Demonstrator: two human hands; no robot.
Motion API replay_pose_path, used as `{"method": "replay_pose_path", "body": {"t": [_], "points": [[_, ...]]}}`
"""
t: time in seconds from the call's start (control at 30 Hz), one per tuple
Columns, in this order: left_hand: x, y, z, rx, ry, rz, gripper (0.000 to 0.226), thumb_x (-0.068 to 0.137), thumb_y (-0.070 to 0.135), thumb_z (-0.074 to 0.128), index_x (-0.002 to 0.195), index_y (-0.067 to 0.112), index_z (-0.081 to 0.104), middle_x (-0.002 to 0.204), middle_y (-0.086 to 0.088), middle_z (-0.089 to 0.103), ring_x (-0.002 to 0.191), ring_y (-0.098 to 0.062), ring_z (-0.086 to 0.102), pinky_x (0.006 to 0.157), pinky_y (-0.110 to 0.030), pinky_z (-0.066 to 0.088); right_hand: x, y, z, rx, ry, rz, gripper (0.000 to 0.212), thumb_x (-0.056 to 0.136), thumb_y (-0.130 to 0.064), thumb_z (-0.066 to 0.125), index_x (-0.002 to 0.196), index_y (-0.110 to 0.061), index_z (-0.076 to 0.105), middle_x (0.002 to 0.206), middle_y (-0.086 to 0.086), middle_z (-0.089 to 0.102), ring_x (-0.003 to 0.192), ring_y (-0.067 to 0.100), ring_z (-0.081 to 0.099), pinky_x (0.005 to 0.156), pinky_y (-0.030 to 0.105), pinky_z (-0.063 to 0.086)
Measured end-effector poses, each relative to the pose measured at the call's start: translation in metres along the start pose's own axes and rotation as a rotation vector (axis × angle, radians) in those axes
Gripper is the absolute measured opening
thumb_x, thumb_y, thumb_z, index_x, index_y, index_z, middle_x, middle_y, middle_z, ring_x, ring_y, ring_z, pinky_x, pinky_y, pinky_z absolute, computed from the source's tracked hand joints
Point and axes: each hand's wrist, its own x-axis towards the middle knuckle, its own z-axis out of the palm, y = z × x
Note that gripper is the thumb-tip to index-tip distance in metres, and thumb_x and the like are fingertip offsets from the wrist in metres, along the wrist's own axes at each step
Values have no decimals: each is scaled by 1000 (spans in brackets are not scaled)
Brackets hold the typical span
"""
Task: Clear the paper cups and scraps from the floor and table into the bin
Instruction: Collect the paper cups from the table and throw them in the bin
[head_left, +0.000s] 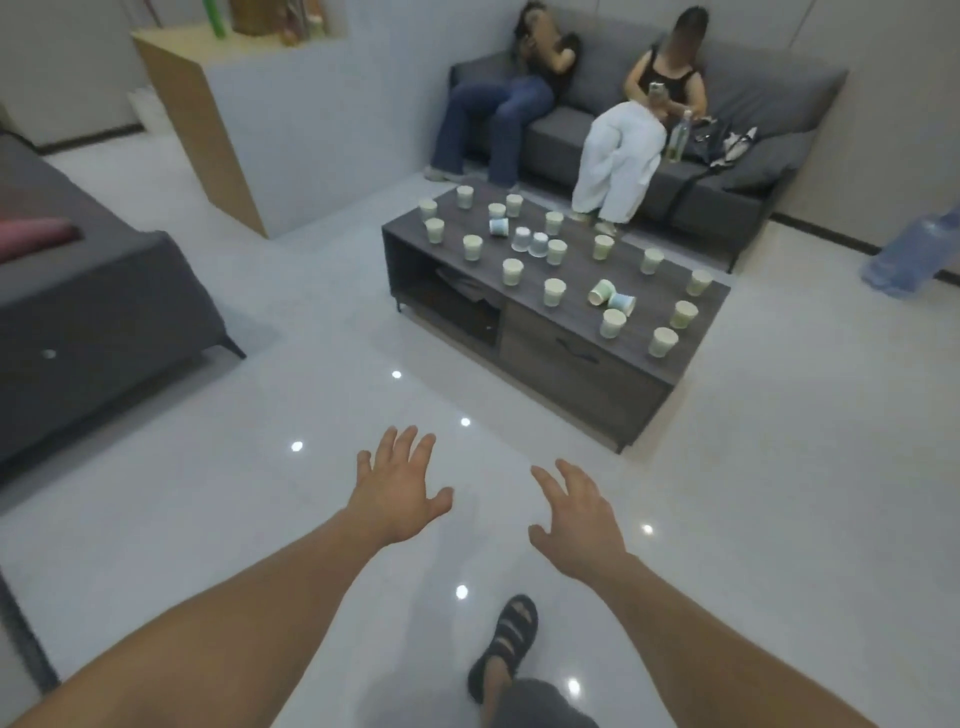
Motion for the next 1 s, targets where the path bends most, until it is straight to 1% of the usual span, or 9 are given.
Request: {"method": "replay_pose_path", "body": {"t": [0.2,0.4,0.63,0.7,0.83,1.0], "points": [[95,-61,-46,-28,77,-156,79,89,62,36,152,24,6,160,-1,1,146,-24,-8,116,-51,7,148,-46,-25,-12,-8,-174,75,92,-47,54,153,-34,13,163,1,7,149,24,8,118,42,21],[174,-104,-82,-55,88,-303,78,89,62,37,151,24,9,160,-2,2,147,-24,-7,116,-50,8,282,-95,-62,-35,-30,-343,76,91,-49,53,153,-35,11,162,1,6,149,24,6,117,43,23],[264,-167,-104,-129,95,-422,79,88,63,37,151,26,9,160,0,1,146,-24,-7,116,-50,8,408,-156,-86,-91,-82,-465,76,92,-48,52,153,-36,8,163,0,3,149,24,4,117,45,21],[297,-193,-108,-148,111,-448,79,87,64,38,151,27,10,160,0,2,147,-24,-6,116,-50,9,449,-176,-89,-106,-84,-478,77,92,-49,52,153,-36,7,163,-1,2,149,25,4,117,45,21],[371,-251,-127,-155,106,-443,79,87,64,38,151,26,10,160,-1,2,147,-25,-5,116,-50,10,534,-221,-93,-114,-71,-476,76,92,-47,53,153,-36,9,162,-1,3,149,24,4,117,46,21],[467,-321,-174,-166,118,-392,79,88,62,39,151,25,11,160,0,2,146,-23,-5,115,-49,8,632,-269,-112,-107,-72,-407,77,90,-46,56,152,-38,11,162,-2,4,149,25,4,117,47,20]]}}
